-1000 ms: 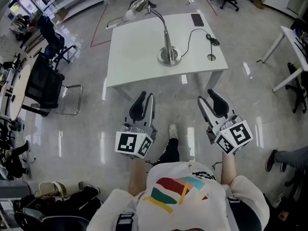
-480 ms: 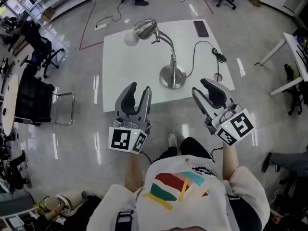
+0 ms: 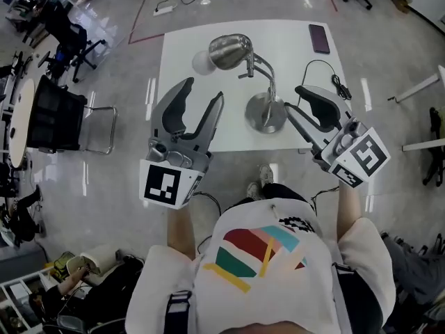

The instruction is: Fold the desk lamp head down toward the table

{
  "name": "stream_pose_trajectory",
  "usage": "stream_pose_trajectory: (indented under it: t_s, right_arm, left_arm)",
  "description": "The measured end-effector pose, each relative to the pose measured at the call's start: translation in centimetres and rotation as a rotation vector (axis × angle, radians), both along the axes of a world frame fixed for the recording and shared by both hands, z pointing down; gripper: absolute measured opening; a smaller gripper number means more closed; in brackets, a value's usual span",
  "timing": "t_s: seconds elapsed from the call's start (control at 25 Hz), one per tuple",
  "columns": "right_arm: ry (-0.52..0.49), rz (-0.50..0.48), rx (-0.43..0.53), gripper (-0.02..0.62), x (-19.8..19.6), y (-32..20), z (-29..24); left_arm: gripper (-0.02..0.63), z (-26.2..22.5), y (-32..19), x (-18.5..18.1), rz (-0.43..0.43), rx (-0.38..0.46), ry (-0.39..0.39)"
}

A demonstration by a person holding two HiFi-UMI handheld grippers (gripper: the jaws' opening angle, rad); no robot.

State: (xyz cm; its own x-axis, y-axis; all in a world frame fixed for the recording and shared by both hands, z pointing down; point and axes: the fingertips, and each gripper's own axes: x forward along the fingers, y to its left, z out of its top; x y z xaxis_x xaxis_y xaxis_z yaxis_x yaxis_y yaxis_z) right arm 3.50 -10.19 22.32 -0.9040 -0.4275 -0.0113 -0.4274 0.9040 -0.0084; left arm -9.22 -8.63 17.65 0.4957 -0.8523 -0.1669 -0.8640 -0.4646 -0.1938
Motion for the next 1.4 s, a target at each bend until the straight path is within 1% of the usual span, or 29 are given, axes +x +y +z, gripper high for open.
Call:
stream_pose_trajectory:
  t_s: [0.08, 0.16, 0.28, 0.36, 0.44, 0.52, 0.56, 0.64, 0.76, 0.8, 0.84, 0.92, 1.0, 1.12, 1.2, 1.32, 1.4]
  right_arm:
    - [0.034, -0.074, 0.008, 0.150, -0.8, -1.9, -0.8]
    - [0.094, -0.118, 0.032, 0.149, -1.4, -3.9, -0.8]
    - [0.170, -0.192, 0.070, 0.149, -2.4, -6.1, 0.6]
    - [0.181, -0.267, 0.061, 0.149, -3.2, -7.0, 1.6]
    - [0.180, -0.314, 0.060, 0.149, -3.9, -7.5, 2.3]
    - [0.174, -0.327, 0.115, 0.147, -4.5, -7.2, 2.3]
    - [0.178, -0.322, 0.143, 0.146, -4.7, -7.2, 2.2]
    - [0.200, -0.302, 0.172, 0.091, -5.2, -7.7, 2.5]
    - [0.233, -0.315, 0.178, 0.076, -6.6, -7.9, 3.0]
    - [0.240, -0.319, 0.178, 0.051, -6.9, -7.8, 2.9]
    - [0.241, -0.318, 0.179, 0.041, -7.1, -7.7, 2.6]
    - [0.230, -0.315, 0.177, 0.041, -7.2, -7.7, 1.9]
    - [0.220, -0.320, 0.164, 0.041, -7.2, -7.6, 1.6]
    - [0.239, -0.346, 0.136, 0.041, -7.2, -7.5, 2.0]
    - [0.271, -0.366, 0.131, 0.041, -7.2, -7.6, 2.6]
    - [0.356, -0.373, 0.144, 0.041, -7.1, -7.9, 3.6]
    - [0.364, -0.371, 0.154, 0.041, -7.1, -7.8, 3.6]
  left_arm:
    - [0.235, -1.9, -1.9, 0.5, 0.009, 0.020, -0.046]
    - [0.235, -2.9, -3.7, 1.0, 0.026, 0.033, -0.087]
    - [0.235, -2.4, -5.7, 1.3, 0.044, 0.031, -0.198]
    - [0.235, -1.7, -6.9, 1.5, 0.053, 0.023, -0.275]
    - [0.235, -0.3, -8.0, 1.5, 0.051, -0.011, -0.334]
    - [0.235, 1.4, -8.2, 1.1, 0.046, -0.054, -0.366]
    - [0.235, 2.1, -8.0, 0.9, 0.045, -0.072, -0.373]
    - [0.235, 2.7, -7.7, 0.7, 0.048, -0.091, -0.374]
    - [0.235, 1.2, -7.8, 1.3, 0.061, -0.066, -0.359]
    - [0.235, 0.7, -7.8, 1.5, 0.063, -0.054, -0.356]
    - [0.235, 0.4, -7.8, 1.5, 0.062, -0.044, -0.354]
    - [0.233, 0.1, -7.8, 1.6, 0.061, -0.031, -0.350]
    - [0.233, 0.1, -7.7, 1.5, 0.061, -0.037, -0.342]
    - [0.233, 0.4, -7.6, 1.3, 0.055, -0.052, -0.324]
    - [0.233, 0.7, -7.7, 1.2, 0.052, -0.060, -0.300]
    - [0.233, 0.9, -7.8, 1.0, 0.036, -0.074, -0.275]
    - [0.233, 1.0, -7.8, 0.9, 0.030, -0.091, -0.257]
